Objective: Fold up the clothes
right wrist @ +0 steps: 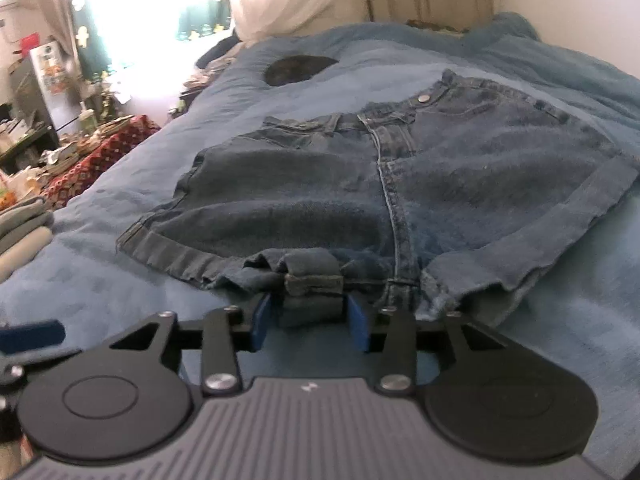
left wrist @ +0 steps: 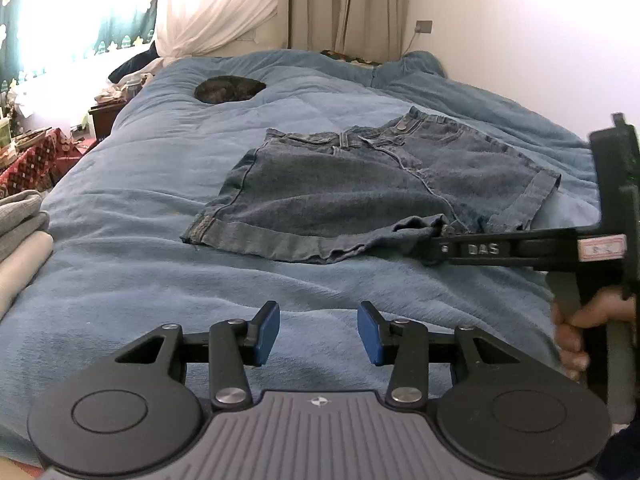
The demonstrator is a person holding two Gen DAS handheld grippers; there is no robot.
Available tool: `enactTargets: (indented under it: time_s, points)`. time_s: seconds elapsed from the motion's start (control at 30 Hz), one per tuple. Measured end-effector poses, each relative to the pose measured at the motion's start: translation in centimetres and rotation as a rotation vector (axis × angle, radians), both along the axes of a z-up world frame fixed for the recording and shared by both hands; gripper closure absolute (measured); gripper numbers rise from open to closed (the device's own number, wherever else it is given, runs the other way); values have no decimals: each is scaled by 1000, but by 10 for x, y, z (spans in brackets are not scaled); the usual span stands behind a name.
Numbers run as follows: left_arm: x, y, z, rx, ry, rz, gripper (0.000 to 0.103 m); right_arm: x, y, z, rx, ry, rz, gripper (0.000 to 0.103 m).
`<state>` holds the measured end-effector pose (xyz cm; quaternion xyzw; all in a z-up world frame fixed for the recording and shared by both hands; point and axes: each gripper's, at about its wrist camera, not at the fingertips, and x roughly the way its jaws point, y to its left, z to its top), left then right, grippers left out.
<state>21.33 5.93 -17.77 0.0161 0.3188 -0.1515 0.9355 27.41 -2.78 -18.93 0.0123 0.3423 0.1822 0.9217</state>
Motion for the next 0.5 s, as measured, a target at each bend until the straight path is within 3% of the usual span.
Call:
enactTargets:
  time_s: [0.1,0.27,0.4,0.43,0.5]
  points:
    - [0,0,0,-2,0,1,61,2,-4,2,-48,-15,-20,74]
    - [2,6,0,-8,1,13,61,-5,-30,12,-90,-55,35,90]
    - [6,10,3,-6,-12,28,61,-31,-41,31,-250,-244,163,86]
    - [7,11,4,2,-24,31,60,-32,-42,32,-274,-233,198,83]
    - [10,12,6,19,-43,30,58,-30,-48,27,-229,-167,224,83]
